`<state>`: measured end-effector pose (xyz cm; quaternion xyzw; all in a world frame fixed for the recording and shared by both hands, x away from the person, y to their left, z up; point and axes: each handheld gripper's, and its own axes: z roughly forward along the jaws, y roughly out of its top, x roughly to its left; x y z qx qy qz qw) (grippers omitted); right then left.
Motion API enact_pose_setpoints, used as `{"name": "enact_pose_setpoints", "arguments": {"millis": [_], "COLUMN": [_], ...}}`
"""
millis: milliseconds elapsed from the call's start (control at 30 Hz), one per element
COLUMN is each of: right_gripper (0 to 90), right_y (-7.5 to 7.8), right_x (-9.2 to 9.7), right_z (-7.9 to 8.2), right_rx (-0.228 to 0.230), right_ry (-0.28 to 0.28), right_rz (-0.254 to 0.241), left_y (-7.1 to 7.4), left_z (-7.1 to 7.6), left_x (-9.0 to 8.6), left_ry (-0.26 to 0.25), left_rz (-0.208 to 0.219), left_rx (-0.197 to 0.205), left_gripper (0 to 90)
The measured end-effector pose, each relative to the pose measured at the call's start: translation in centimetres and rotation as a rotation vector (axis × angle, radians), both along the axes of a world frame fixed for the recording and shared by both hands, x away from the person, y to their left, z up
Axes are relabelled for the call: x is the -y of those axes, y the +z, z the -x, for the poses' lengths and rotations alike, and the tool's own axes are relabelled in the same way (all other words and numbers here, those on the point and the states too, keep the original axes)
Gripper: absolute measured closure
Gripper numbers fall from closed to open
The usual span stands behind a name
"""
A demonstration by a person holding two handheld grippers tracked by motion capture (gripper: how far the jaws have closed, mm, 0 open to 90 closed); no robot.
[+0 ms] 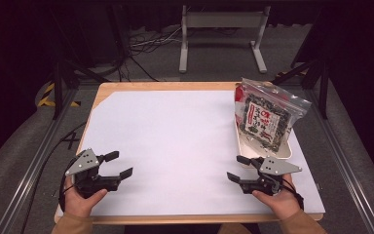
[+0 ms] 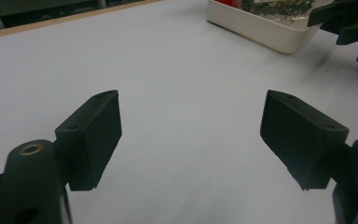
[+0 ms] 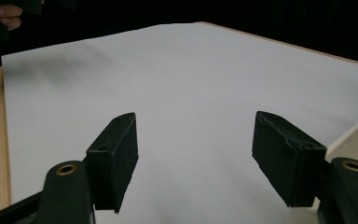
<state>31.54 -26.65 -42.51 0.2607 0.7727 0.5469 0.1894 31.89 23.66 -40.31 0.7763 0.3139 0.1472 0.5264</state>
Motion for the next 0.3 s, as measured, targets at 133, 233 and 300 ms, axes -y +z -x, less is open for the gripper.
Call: {"name": "enact_pose_setpoints", "arguments": {"millis": [133, 233, 300], "right_gripper": [30.9, 30.4, 30.2], "right_y": [-0.31, -0.3, -0.27], "right_x": [-0.06, -0.06, -0.08], "right_z": [-0.14, -0.2, -0.25], "right_rx": [0.005, 0.013, 0.019], "right_ry": [-0.019, -0.029, -0.032], "right_rz": [-0.005, -0.006, -0.008], "left_y": [-0.41, -0.56, -0.61], "left_z": [-0.07, -0.11, -0.06], "left_x": [-0.03, -0.16, -0.18], "left_ry": [0.006, 0.012, 0.016], "left_rz": [0.0, -0.001, 0.006], "left_rx": [-0.014, -0.019, -0.027], "left_gripper": [20.8, 20.6, 20.5]}}
